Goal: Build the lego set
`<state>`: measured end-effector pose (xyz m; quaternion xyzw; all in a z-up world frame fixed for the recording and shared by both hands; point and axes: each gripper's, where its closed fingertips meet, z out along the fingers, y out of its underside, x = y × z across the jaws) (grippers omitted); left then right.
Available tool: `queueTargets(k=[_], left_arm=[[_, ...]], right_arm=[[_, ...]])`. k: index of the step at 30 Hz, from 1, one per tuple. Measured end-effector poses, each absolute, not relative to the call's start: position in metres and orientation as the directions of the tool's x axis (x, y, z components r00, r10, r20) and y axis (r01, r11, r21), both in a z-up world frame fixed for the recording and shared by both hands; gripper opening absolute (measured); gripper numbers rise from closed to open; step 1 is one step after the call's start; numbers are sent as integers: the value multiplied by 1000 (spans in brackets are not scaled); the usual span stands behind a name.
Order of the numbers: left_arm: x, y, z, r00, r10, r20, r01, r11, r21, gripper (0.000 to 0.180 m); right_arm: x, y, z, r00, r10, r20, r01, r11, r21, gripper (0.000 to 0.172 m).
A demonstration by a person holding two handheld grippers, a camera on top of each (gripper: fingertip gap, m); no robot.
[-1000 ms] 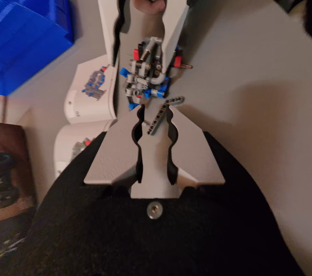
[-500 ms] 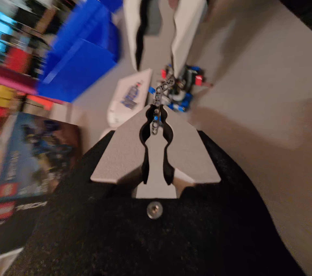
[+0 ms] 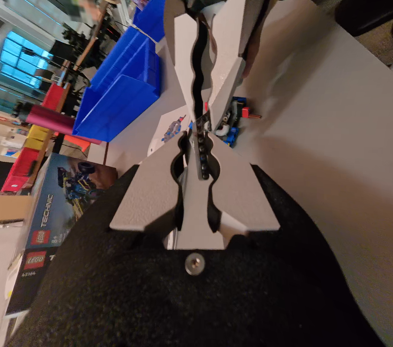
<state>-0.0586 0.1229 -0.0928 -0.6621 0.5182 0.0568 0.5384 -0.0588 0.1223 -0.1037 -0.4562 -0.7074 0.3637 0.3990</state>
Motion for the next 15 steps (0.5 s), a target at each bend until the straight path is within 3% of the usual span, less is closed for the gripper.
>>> queueTargets(k=[8, 11, 15], left_arm=[[-58, 131, -107, 334, -646, -686, -867, 76, -493, 11], [-60, 131, -114, 357, -703, -614, -854, 21, -520, 9], [-61, 130, -114, 433, -772, -465, -767, -45, -640, 7]], right_arm=[[-59, 127, -109, -235, 934, 269, 430, 349, -833, 7], [-59, 128, -114, -250, 905, 345, 444, 423, -790, 6], [-62, 126, -113, -250, 888, 387, 426, 459, -780, 7]])
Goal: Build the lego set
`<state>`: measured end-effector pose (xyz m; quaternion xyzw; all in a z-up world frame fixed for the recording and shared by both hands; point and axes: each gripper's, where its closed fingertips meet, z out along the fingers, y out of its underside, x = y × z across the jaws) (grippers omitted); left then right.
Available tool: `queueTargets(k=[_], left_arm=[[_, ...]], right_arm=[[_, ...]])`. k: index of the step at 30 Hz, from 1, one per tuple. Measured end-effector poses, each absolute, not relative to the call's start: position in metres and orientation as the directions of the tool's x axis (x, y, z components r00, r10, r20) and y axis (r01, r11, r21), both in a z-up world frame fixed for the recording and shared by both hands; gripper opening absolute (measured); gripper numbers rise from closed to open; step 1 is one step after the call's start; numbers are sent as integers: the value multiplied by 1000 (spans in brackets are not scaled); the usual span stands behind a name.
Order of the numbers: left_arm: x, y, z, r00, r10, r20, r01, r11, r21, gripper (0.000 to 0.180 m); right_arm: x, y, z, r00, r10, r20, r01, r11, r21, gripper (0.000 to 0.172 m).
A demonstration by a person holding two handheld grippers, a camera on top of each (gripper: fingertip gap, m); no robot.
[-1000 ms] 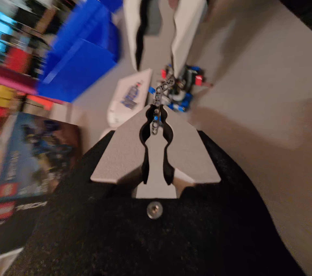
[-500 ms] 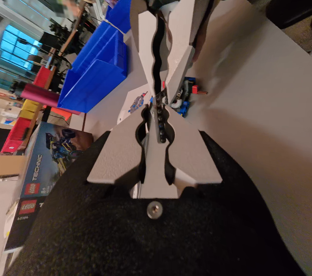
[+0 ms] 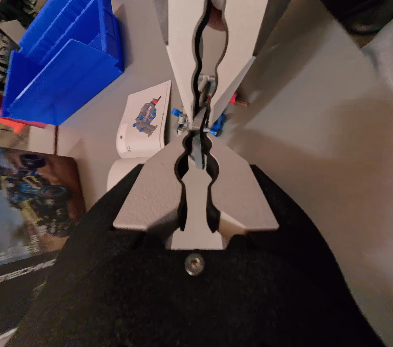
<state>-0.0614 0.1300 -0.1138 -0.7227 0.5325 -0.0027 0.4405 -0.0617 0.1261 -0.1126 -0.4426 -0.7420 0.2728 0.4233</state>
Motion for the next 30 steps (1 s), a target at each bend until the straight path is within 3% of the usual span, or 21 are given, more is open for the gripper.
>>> queueTargets(k=[3, 5, 8, 10, 20, 30], left_arm=[[-61, 129, -107, 457, -799, -390, -680, -31, -733, 6], [-68, 131, -111, 463, -813, -354, -678, -68, -732, 6], [-69, 130, -124, 409, -862, -300, -708, -92, -701, 6], [-67, 133, -130, 385, -879, -283, -714, -89, -695, 6], [-72, 143, -142, 352, -909, -224, -739, -123, -663, 6], [-72, 136, -147, 346, -916, -205, -747, -136, -650, 6]], right_arm=[[-59, 129, -103, -226, 904, 363, 388, 425, -818, 11], [-56, 147, -98, -141, 930, 340, 410, 367, -835, 36], [-53, 165, -107, -71, 966, 249, 453, 253, -855, 60], [-54, 166, -119, -73, 985, 156, 481, 172, -860, 64], [-61, 166, -141, -20, 999, -38, 548, -21, -836, 55], [-64, 161, -149, -117, 977, 180, 555, 215, -803, 37]])
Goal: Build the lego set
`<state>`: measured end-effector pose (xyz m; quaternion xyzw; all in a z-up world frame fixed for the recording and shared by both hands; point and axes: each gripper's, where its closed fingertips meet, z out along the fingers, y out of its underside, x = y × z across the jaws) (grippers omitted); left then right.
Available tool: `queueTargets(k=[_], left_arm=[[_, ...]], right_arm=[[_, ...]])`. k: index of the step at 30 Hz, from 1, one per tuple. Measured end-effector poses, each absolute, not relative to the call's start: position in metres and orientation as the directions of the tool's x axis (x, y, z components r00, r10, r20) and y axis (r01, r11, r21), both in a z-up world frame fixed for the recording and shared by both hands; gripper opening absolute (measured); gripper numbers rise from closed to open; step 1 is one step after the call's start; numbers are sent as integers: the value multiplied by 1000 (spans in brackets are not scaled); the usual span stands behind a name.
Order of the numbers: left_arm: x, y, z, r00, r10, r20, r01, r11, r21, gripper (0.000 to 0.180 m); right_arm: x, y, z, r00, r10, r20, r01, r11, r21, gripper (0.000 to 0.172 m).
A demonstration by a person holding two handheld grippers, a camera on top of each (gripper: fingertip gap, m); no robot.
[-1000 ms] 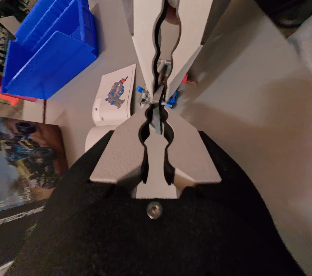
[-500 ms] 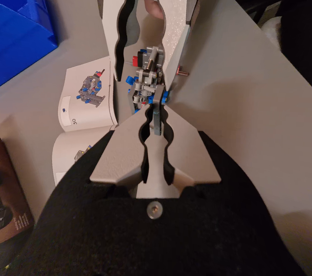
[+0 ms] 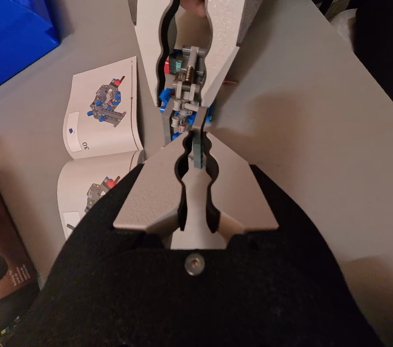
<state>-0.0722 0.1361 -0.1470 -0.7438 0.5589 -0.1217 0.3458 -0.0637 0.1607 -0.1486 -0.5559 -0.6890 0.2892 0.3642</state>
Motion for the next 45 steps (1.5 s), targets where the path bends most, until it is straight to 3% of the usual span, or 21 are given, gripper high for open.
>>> queueTargets(k=[15, 24, 30, 34, 45], left_arm=[[-69, 122, -140, 378, -911, -166, -718, -175, -674, 6], [-57, 114, -148, 447, -873, -196, -719, -220, -659, 6], [-56, 112, -150, 476, -851, -223, -730, -241, -640, 6], [-61, 113, -148, 481, -847, -227, -731, -244, -637, 6], [-57, 117, -145, 507, -834, -217, -711, -262, -653, 5]], right_arm=[[-54, 148, -144, -289, 934, 209, 393, 315, -864, 35], [-54, 140, -142, -307, 935, 176, 397, 294, -869, 40], [-52, 138, -144, -301, 945, 125, 430, 252, -867, 47], [-48, 127, -140, -356, 933, 54, 413, 209, -886, 66], [-59, 133, -138, -273, 961, 54, 435, 174, -883, 55]])
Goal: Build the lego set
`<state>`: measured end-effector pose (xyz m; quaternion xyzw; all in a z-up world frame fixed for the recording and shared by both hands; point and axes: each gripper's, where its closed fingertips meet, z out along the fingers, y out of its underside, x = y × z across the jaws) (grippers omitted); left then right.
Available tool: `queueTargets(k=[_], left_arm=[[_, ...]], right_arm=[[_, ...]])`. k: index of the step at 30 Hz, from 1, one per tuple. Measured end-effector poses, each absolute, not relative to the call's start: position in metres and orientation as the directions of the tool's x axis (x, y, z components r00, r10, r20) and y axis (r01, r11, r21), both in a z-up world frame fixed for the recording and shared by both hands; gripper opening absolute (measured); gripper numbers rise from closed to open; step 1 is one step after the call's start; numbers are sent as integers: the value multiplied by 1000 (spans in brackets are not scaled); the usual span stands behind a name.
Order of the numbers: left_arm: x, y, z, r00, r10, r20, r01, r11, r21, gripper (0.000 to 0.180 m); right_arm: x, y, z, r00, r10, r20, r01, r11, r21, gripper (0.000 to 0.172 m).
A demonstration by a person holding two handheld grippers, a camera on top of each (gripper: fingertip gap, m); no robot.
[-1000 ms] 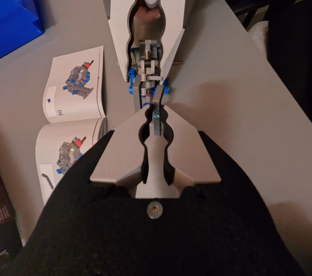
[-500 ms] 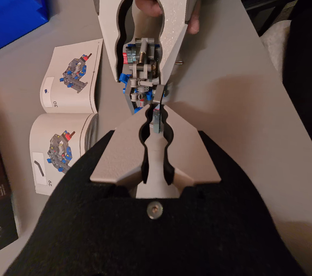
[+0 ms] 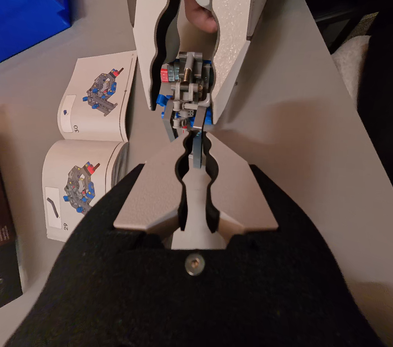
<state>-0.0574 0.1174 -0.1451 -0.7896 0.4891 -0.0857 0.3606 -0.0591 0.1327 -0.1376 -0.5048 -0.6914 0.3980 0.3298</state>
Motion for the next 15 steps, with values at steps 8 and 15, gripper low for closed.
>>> queueTargets(k=[8, 15], left_arm=[[-53, 117, -147, 528, -821, -217, -711, -287, -642, 5], [-59, 116, -149, 518, -819, -247, -743, -287, -604, 5]], right_arm=[[-58, 134, -141, -251, 963, 97, 461, 207, -863, 49], [-57, 135, -142, -263, 958, 113, 446, 225, -866, 48]])
